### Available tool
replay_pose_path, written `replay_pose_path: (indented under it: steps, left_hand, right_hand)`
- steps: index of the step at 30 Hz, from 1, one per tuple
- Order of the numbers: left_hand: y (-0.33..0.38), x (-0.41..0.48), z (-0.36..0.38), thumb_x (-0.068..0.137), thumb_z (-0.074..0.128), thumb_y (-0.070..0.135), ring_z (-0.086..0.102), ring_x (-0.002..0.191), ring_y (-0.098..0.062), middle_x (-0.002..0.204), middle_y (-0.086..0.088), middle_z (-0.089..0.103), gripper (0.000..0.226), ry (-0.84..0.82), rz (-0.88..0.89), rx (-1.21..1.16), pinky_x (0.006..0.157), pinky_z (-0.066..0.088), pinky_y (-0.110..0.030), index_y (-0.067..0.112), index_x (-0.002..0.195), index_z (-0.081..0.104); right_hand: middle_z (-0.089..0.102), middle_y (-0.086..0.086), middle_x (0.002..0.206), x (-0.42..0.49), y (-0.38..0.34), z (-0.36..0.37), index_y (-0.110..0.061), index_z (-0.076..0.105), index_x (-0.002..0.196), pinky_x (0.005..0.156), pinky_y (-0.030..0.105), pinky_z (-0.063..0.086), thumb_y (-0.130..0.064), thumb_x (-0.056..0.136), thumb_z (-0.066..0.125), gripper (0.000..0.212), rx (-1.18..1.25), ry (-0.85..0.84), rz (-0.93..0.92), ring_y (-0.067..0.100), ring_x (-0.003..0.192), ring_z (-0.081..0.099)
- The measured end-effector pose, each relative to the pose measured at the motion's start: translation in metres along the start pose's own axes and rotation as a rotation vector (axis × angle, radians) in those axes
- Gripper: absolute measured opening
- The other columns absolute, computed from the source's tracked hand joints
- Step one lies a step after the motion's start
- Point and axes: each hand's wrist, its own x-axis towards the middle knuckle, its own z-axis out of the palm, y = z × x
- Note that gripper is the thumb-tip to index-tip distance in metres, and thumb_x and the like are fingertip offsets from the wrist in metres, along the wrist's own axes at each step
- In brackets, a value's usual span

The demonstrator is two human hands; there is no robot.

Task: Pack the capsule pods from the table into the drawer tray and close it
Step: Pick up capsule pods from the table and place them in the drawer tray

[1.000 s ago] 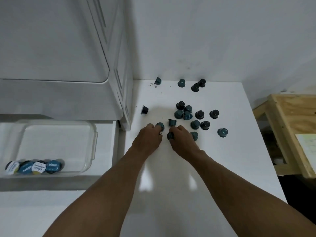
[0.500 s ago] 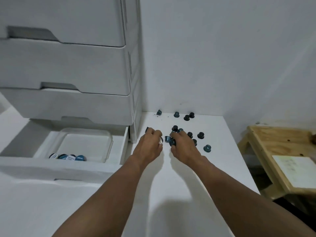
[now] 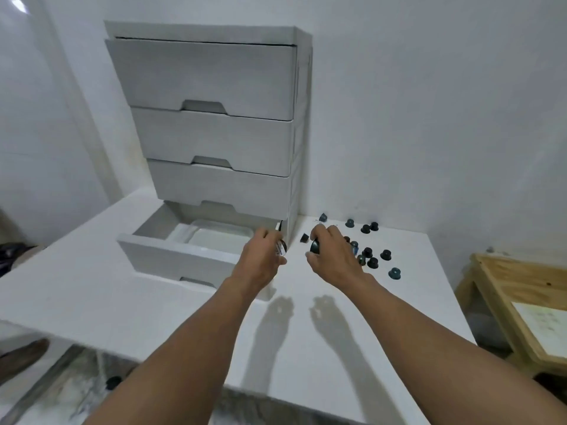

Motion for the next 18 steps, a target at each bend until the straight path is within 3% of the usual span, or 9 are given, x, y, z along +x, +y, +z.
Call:
replay_pose_path:
  steps: [3,9,15,18]
  left_hand:
    - [-0.014,-0.012,-0.027,0.077,0.074,0.014,0.056,0.096,-0.027,0.109,-0.006,0.055,0.036,0.059,-0.016,0.015,0.07,0.031,-0.021,0.012,0.109,0.058]
    - [-0.056,-0.023,-0.077,0.077,0.076,0.02,0.057,0.098,-0.03,0.113,-0.008,0.056,0.043,0.131,-0.032,0.033,0.081,0.044,-0.031,0.012,0.115,0.056]
    - [-0.115,-0.027,-0.125,0.076,0.077,0.022,0.057,0.096,-0.029,0.111,-0.008,0.056,0.044,0.156,-0.025,0.038,0.081,0.045,-0.032,0.013,0.115,0.057]
    - [-0.148,-0.025,-0.146,0.074,0.078,0.024,0.057,0.095,-0.025,0.112,-0.006,0.057,0.046,0.162,-0.018,0.018,0.077,0.042,-0.026,0.013,0.114,0.058]
  right_hand:
    - [0.048,0.005,0.099,0.0,-0.03,0.005,-0.016,0.043,0.095,0.073,0.038,0.044,-0.017,0.082,0.058,0.021,-0.011,0.004,-0.063,0.03,0.082,0.052]
    - [0.054,0.004,0.084,0.015,-0.092,0.025,-0.016,0.045,0.082,0.064,0.029,0.031,-0.016,0.077,0.061,0.016,-0.007,0.068,-0.148,0.025,0.078,0.046]
    - [0.056,0.005,0.089,0.03,-0.155,0.065,-0.012,0.049,0.092,0.067,0.032,0.04,-0.014,0.077,0.064,0.022,0.057,0.109,-0.169,0.025,0.078,0.05]
    - [0.056,0.005,0.096,0.037,-0.182,0.089,-0.011,0.053,0.101,0.074,0.032,0.044,-0.015,0.078,0.066,0.026,0.057,0.107,-0.161,0.023,0.085,0.052]
